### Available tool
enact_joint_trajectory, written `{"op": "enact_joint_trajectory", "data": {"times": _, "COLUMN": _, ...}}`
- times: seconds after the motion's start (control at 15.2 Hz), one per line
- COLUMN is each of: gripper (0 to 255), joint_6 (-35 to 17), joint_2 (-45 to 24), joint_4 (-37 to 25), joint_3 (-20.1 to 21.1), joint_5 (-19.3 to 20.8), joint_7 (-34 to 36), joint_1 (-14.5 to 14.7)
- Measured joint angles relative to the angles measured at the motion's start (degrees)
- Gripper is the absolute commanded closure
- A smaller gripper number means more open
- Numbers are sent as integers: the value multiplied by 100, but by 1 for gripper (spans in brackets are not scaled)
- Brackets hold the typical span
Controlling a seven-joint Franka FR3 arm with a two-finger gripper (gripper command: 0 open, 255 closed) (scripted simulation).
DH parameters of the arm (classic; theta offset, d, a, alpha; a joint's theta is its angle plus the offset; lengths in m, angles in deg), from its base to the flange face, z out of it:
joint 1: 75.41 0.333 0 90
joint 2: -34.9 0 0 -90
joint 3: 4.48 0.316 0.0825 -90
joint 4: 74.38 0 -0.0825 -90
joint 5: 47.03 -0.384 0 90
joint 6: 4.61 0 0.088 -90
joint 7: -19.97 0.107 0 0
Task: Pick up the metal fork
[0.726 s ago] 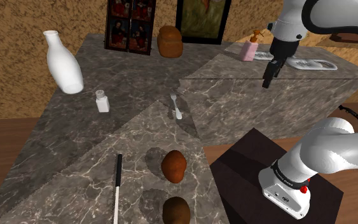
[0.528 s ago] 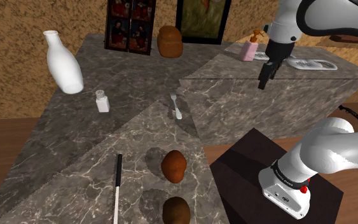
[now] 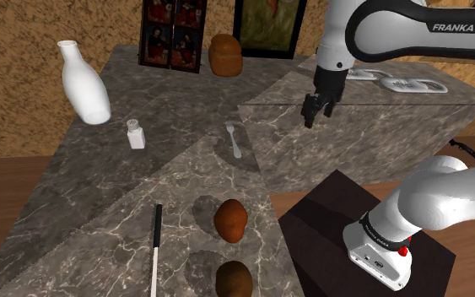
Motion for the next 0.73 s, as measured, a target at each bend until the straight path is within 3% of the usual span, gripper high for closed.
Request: {"op": "enact_joint_trajectory", "data": {"times": 0.73, "gripper": 0, "joint_6": -1190, "joint_2": -2122, "joint_4": -1051, "joint_3": 859, "joint_5": -429, "joint_7": 1986, "joint_1": -125}}
